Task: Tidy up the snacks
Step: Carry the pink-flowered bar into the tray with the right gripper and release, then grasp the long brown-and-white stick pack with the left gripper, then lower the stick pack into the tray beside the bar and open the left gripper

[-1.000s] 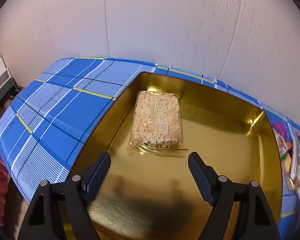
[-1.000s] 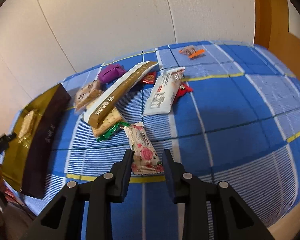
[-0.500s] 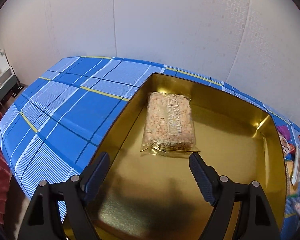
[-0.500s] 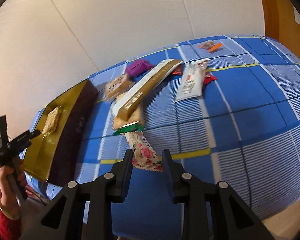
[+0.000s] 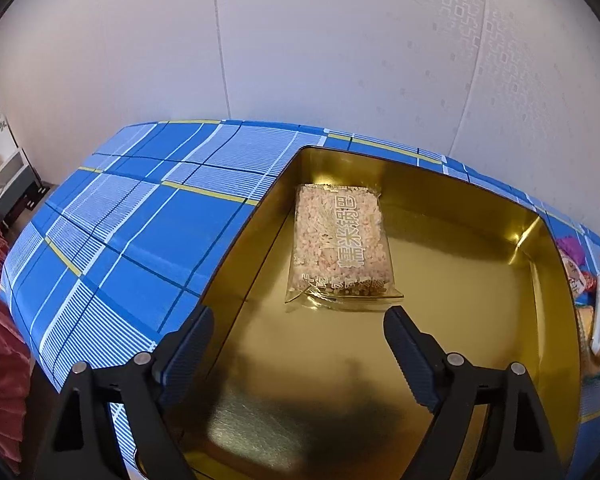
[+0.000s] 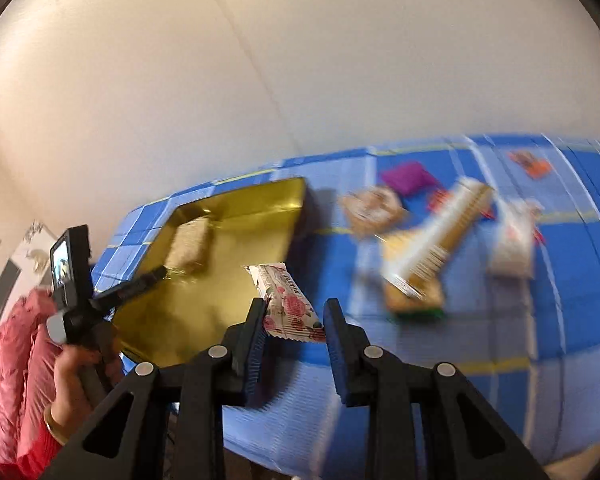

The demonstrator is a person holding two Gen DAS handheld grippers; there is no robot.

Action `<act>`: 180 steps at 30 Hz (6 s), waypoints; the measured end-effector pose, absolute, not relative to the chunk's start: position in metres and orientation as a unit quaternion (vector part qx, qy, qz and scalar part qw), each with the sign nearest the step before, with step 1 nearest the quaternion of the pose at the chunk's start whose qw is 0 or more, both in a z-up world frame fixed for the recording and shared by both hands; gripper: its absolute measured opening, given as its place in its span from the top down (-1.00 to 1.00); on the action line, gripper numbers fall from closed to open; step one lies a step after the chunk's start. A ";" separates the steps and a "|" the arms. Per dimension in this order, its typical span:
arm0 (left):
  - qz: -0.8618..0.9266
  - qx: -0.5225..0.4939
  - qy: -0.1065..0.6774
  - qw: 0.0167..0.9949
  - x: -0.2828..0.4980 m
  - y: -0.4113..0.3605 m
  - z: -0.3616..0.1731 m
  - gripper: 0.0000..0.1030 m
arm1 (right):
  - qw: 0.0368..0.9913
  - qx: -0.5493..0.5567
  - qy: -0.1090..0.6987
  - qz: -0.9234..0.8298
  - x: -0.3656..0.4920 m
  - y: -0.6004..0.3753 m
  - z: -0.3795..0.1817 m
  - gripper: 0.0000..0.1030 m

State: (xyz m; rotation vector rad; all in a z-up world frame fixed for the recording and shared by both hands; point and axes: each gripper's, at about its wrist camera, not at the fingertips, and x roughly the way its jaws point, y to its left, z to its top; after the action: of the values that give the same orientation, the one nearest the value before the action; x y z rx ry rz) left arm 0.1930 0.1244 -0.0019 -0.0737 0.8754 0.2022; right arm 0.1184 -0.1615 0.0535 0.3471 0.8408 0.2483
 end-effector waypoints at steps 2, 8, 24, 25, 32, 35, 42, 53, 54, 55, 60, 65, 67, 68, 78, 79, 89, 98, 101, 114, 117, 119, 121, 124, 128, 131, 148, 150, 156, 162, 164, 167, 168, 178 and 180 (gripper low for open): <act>0.099 -0.033 0.419 0.902 0.192 0.124 0.000 -0.70 | 0.888 0.154 0.411 0.134 0.143 -0.140 0.058 0.43; 0.109 -0.042 0.401 0.909 0.186 0.137 0.009 -0.70 | 0.879 0.088 0.449 0.138 0.216 -0.067 0.049 0.43; 0.122 -0.093 0.409 0.900 0.187 0.172 0.006 -0.70 | 0.855 0.091 0.504 0.080 0.332 0.014 -0.014 0.38; 0.122 -0.093 0.409 0.900 0.186 0.172 0.006 -0.70 | 0.848 0.102 0.513 0.085 0.335 0.015 -0.018 0.35; 0.119 -0.092 0.408 0.901 0.186 0.167 0.007 -0.70 | 0.842 0.135 0.511 0.109 0.329 0.006 -0.015 0.29; 0.118 -0.089 0.408 0.901 0.186 0.165 0.007 -0.70 | 0.837 0.149 0.515 0.110 0.320 -0.005 -0.017 0.29; 0.114 -0.082 0.407 0.902 0.187 0.158 0.007 -0.76 | 0.854 0.136 0.488 0.121 0.290 -0.023 -0.001 0.29; 0.079 -0.054 0.386 0.917 0.181 0.123 0.010 -0.82 | 0.900 0.093 0.422 0.061 0.221 -0.100 0.028 0.29; 0.072 -0.051 0.384 0.919 0.180 0.119 0.011 -0.83 | 0.902 0.094 0.418 0.051 0.214 -0.111 0.029 0.29; 0.066 -0.051 0.383 0.920 0.179 0.115 0.010 -0.84 | 0.905 0.095 0.414 0.036 0.207 -0.125 0.029 0.29; 0.041 -0.055 0.388 0.919 0.179 0.104 0.009 -0.89 | 0.909 0.092 0.405 -0.020 0.182 -0.179 0.023 0.29; 0.033 -0.064 0.377 0.923 0.172 0.097 0.011 -0.90 | 0.910 0.083 0.395 -0.090 0.159 -0.232 0.009 0.15; 0.033 -0.061 0.369 0.927 0.167 0.092 0.012 -0.92 | 0.910 0.079 0.387 -0.125 0.154 -0.253 0.004 0.14; 0.032 -0.059 0.366 0.928 0.165 0.088 0.012 -0.95 | 0.909 0.078 0.385 -0.143 0.153 -0.264 0.001 0.14; 0.011 -0.029 0.335 0.942 0.141 0.052 0.016 -0.97 | 0.885 0.124 0.415 -0.174 0.182 -0.316 -0.023 0.02; 0.007 -0.025 0.332 0.943 0.138 0.048 0.016 -0.97 | 0.884 0.111 0.419 -0.173 0.187 -0.314 -0.025 0.02; -0.015 -0.011 0.339 0.940 0.123 0.025 0.015 -0.97 | 0.875 0.087 0.454 -0.146 0.197 -0.314 -0.043 0.40; -0.077 0.029 0.344 0.935 0.128 -0.045 0.042 -0.97 | 0.870 0.142 0.463 -0.096 0.168 -0.329 -0.041 0.45; -0.092 0.060 0.345 0.932 0.135 -0.079 0.049 -0.98 | 0.865 0.158 0.469 -0.081 0.154 -0.331 -0.039 0.45; -0.145 0.114 0.409 0.894 0.200 -0.184 0.021 -0.97 | 0.855 0.224 0.464 -0.063 0.123 -0.361 -0.033 0.33; -0.160 0.122 0.423 0.884 0.213 -0.201 0.010 -0.97 | 0.864 0.197 0.446 -0.122 0.116 -0.370 -0.024 0.33; -0.165 0.137 0.426 0.879 0.219 -0.210 0.004 -0.97 | 0.868 0.203 0.439 -0.112 0.113 -0.371 -0.023 0.26; -0.164 0.157 0.429 0.874 0.226 -0.220 -0.003 -0.97 | 0.863 0.207 0.449 -0.103 0.113 -0.368 -0.026 0.16; -0.167 0.165 0.438 0.868 0.233 -0.230 -0.011 -0.97 | 0.855 0.191 0.468 -0.119 0.116 -0.364 -0.033 0.15; -0.169 0.179 0.449 0.859 0.240 -0.240 -0.024 -0.69 | 0.850 0.190 0.476 -0.125 0.117 -0.367 -0.037 0.15; -0.174 0.185 0.461 0.850 0.242 -0.243 -0.031 -0.21 | 0.851 0.190 0.474 -0.122 0.116 -0.366 -0.036 0.16; -0.175 0.107 0.428 0.880 0.221 -0.190 0.010 0.34 | 0.849 0.250 0.453 -0.110 0.113 -0.383 -0.040 0.63; -0.174 0.101 0.421 0.885 0.216 -0.183 0.015 0.34 | 0.848 0.253 0.452 -0.116 0.113 -0.383 -0.040 0.56; -0.175 0.070 0.418 0.889 0.205 -0.156 0.031 0.34 | 0.846 0.242 0.459 -0.126 0.118 -0.380 -0.041 0.25; -0.155 0.079 0.400 0.900 0.196 -0.130 0.046 0.34 | 0.854 0.168 0.477 -0.124 0.125 -0.357 -0.042 0.16; -0.146 0.076 0.403 0.900 0.198 -0.119 0.046 0.34 | 0.856 0.140 0.481 -0.131 0.126 -0.350 -0.042 0.16; -0.128 0.060 0.416 0.898 0.205 -0.097 0.044 0.34 | 0.857 0.107 0.485 -0.138 0.127 -0.343 -0.043 0.16; -0.122 0.053 0.422 0.897 0.208 -0.089 0.042 0.34 | 0.857 0.097 0.486 -0.139 0.127 -0.341 -0.044 0.16; -0.058 0.007 0.514 0.856 0.246 -0.018 0.002 0.33 | 0.858 0.089 0.485 -0.141 0.128 -0.340 -0.042 0.25; -0.048 -0.005 0.530 0.847 0.252 -0.008 -0.008 0.33 | 0.858 0.089 0.485 -0.142 0.128 -0.339 -0.042 0.26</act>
State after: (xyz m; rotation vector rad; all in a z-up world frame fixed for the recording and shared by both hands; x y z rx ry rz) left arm 0.2522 -0.0081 -0.0083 -0.0099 1.1171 -0.1019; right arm 0.1278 -0.3395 -0.0420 0.1877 1.0189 -0.2974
